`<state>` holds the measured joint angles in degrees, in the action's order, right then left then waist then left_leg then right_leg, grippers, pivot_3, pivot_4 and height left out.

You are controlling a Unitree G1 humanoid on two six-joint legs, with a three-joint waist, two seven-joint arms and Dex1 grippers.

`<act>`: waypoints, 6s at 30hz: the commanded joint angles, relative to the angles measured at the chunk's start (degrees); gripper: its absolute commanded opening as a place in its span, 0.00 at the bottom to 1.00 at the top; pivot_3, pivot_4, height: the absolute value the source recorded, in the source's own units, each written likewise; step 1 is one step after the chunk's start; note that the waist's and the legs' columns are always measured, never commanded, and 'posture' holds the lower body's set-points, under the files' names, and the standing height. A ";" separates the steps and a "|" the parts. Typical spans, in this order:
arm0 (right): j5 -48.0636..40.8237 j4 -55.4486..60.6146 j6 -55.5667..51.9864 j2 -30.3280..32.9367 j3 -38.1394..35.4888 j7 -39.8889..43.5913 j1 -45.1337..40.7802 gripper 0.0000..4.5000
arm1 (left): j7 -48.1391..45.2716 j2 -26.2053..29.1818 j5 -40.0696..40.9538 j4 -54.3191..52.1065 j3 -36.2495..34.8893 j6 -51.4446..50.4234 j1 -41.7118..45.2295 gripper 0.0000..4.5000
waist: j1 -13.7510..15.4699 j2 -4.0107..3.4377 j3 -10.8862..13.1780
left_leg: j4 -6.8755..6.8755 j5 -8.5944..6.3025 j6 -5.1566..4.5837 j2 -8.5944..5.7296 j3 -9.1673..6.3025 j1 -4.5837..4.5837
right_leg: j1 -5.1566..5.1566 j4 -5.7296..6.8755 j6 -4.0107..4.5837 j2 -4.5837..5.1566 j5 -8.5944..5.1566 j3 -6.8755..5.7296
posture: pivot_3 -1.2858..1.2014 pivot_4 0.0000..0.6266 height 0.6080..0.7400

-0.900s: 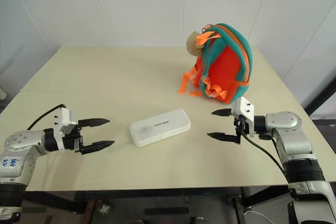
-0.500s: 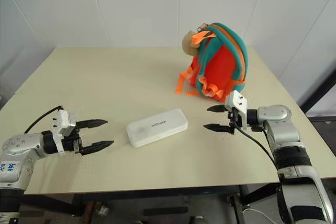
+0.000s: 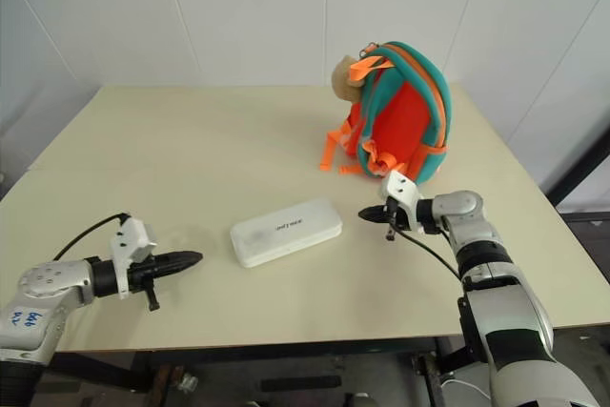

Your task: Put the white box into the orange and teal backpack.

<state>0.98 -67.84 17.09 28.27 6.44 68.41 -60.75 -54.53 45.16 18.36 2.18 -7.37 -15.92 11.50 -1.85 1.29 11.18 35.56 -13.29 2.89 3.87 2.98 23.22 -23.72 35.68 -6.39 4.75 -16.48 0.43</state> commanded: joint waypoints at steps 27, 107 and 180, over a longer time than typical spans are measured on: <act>-4.59 15.24 -4.12 -5.19 -2.95 8.47 9.79 0.00 | 1.24 -8.03 -3.80 3.50 7.19 1.15 10.19 0.06 | 0.27 0.00 0.00 | 0.15 0.00 0.02 0.00 0.00 -0.03 | 0.01 0.19 -0.02 -0.02 0.01 0.02 | 0.52 0.24 1.00; -8.06 38.24 -18.23 2.10 2.71 8.54 20.40 1.00 | 3.11 -15.16 16.06 32.01 -0.26 -71.35 33.33 0.99 | 0.32 0.07 -0.03 | 0.54 -0.10 -0.01 -0.02 -0.09 -0.06 | 0.23 0.19 -0.13 -0.07 0.06 0.04 | 0.52 0.24 1.00; 1.66 -7.52 -14.57 7.78 -11.52 -32.13 -16.61 0.64 | 23.55 -24.42 34.58 0.01 -24.40 -57.11 6.65 0.32 | -0.92 0.14 -0.06 | 0.38 -0.36 -0.01 -0.03 0.09 0.04 | 0.15 -0.23 -0.12 0.03 0.07 0.11 | 0.52 0.24 1.00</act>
<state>2.36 -75.79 1.19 35.45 -4.63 37.09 -75.55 -32.77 20.72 52.17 4.41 -30.50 -73.71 19.42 -2.76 1.44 11.13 35.95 -13.65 2.89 3.84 3.07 23.26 -23.57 35.44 -6.51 4.78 -16.41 0.54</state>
